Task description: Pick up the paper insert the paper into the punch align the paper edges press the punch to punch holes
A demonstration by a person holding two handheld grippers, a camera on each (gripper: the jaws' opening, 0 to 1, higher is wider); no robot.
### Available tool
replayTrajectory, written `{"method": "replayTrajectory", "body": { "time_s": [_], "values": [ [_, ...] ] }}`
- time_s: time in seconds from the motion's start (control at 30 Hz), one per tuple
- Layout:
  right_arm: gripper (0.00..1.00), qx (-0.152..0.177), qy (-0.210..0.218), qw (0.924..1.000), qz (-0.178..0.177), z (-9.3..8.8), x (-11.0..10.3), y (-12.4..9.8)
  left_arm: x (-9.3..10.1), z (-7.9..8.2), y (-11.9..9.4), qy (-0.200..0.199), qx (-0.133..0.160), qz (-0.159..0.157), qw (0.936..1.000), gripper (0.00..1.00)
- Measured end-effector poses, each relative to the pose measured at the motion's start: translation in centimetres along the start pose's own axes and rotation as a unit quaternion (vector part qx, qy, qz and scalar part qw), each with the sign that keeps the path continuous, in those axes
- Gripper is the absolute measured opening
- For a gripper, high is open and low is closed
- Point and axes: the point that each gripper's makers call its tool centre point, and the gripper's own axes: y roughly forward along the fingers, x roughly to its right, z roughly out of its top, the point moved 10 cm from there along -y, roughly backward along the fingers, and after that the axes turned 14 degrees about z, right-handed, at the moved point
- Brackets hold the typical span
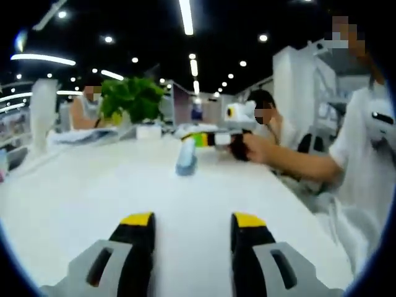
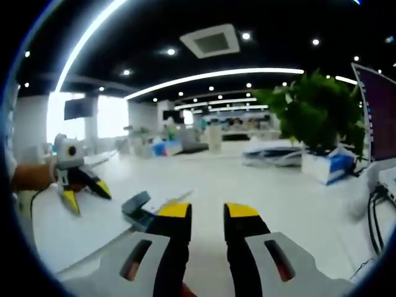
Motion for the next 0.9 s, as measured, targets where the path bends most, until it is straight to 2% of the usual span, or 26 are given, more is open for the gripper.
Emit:
{"method": "replayTrajectory", "body": {
  "time_s": [0.13,0.33,0.43,0.53,0.67,0.9],
  "values": [
    [0.24,0.006,0.001,1.0,0.006,0.1,-0.1,0.0,0.1,-0.1,0.0,0.014,0.001,0.002,0.9999,0.5],
    [0.27,0.028,0.032,0.9987,0.029,0.4,0.8,-0.4,0.1,0.0,0.1,0.027,0.004,0.009,0.9996,0.51],
    [0.29,0.022,0.021,0.9985,0.044,0.6,1.1,-0.9,0.1,0.0,0.1,0.027,0.004,0.009,0.9996,0.51],
    [0.31,-0.003,0.008,0.9963,0.086,0.3,1.8,-1.6,0.1,0.0,0.1,0.027,0.005,0.009,0.9996,0.51],
    [0.31,-0.018,-0.01,0.9935,0.112,0.3,2.3,-2.1,0.1,-0.1,0.0,0.027,0.006,0.008,0.9996,0.51],
    [0.33,-0.044,-0.035,0.9777,0.202,-0.1,1.2,-1.5,0.1,-0.2,0.0,0.028,0.007,0.008,0.9996,0.51]
  ]
}}
